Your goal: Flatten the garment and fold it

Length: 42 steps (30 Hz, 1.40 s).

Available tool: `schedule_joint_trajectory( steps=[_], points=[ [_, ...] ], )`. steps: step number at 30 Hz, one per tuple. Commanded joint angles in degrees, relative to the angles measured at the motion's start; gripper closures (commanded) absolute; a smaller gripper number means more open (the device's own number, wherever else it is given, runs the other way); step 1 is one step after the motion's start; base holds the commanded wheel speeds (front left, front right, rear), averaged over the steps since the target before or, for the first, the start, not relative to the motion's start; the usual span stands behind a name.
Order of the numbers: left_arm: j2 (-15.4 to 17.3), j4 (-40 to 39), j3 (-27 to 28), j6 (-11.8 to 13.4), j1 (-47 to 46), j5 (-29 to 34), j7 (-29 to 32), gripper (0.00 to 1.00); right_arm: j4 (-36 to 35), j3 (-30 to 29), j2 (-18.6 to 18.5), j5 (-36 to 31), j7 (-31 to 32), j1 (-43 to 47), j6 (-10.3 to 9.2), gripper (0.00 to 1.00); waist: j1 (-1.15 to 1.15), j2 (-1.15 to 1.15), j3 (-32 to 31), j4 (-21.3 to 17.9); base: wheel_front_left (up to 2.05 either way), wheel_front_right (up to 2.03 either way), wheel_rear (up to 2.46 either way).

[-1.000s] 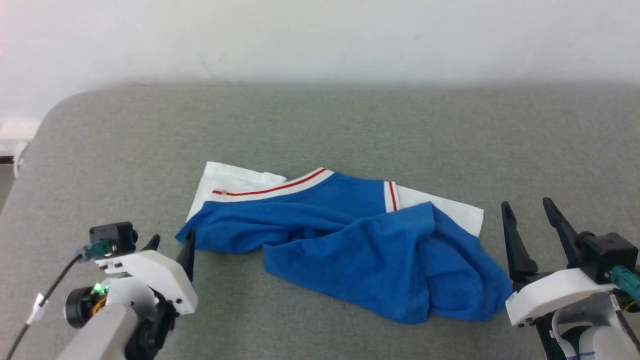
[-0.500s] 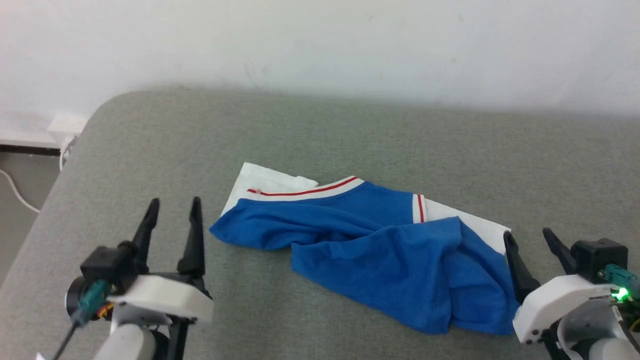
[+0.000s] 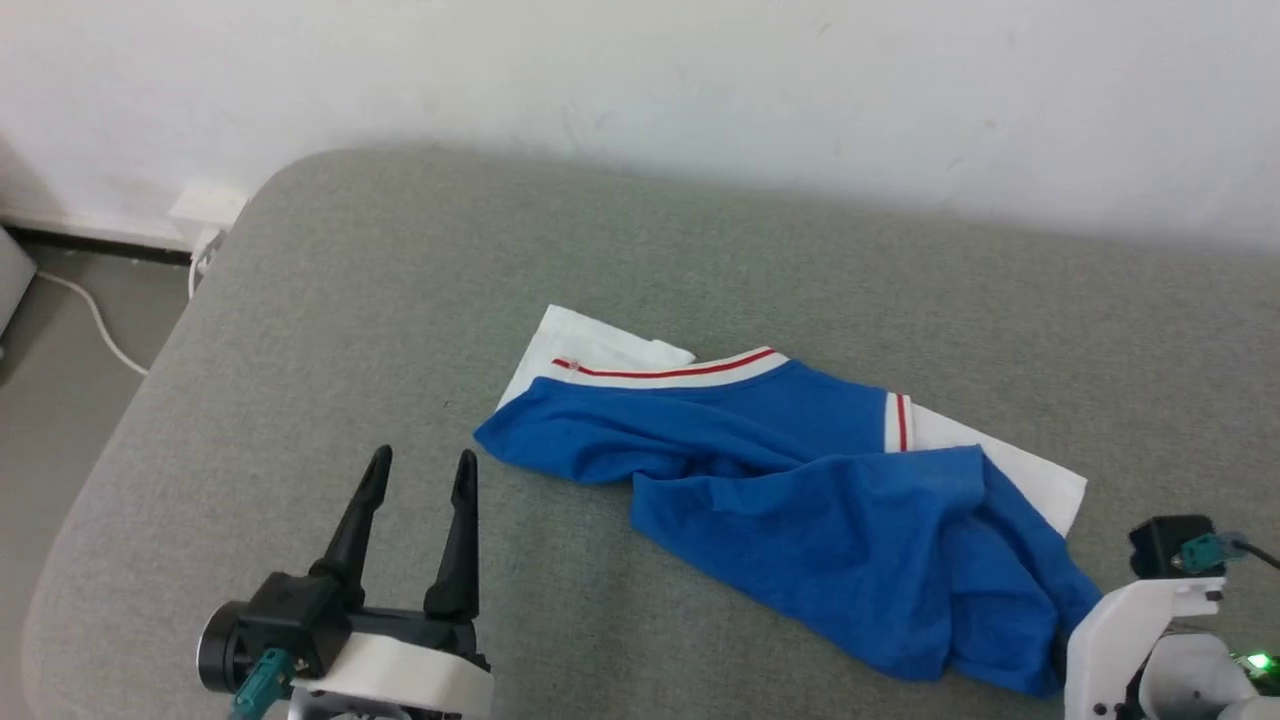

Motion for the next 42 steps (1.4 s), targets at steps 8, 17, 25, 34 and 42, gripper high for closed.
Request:
schedule_joint_trajectory(
  steps=[8,17,25,34,42],
  points=[
    [-3.02,1.08,4.72,-3.71,-0.44,3.45,-0.27,0.00,5.85,2.83,-0.07,0.06,1.30,-0.63,-0.04,1.00,0.00,0.00,1.91,2.48,0.00,0.00,0.00],
    [-4.32,2.82,8.03,-5.54,0.98,4.28,-0.27,0.00,1.79,6.87,0.62,6.26,0.15,0.00,-0.04,1.00,0.00,0.00,-1.25,0.46,0.00,0.00,0.00],
    [-5.00,3.60,8.87,-6.27,1.81,4.23,-0.27,0.00,-13.77,16.31,-0.27,15.64,1.85,0.10,-0.04,1.00,0.00,0.00,-3.96,-0.05,0.00,0.00,0.00],
    [-5.30,3.77,9.40,-6.61,1.99,3.71,-0.27,0.00,-13.80,33.47,-2.54,15.54,1.39,-3.15,-0.04,1.00,0.00,0.00,-3.27,2.56,0.00,0.00,0.00],
    [-5.39,4.29,9.39,-6.69,1.54,3.51,-0.27,0.00,-4.19,37.78,-3.56,17.43,-2.88,-6.46,-0.04,0.00,0.00,0.00,-2.58,3.50,0.00,0.00,0.00]
  ],
)
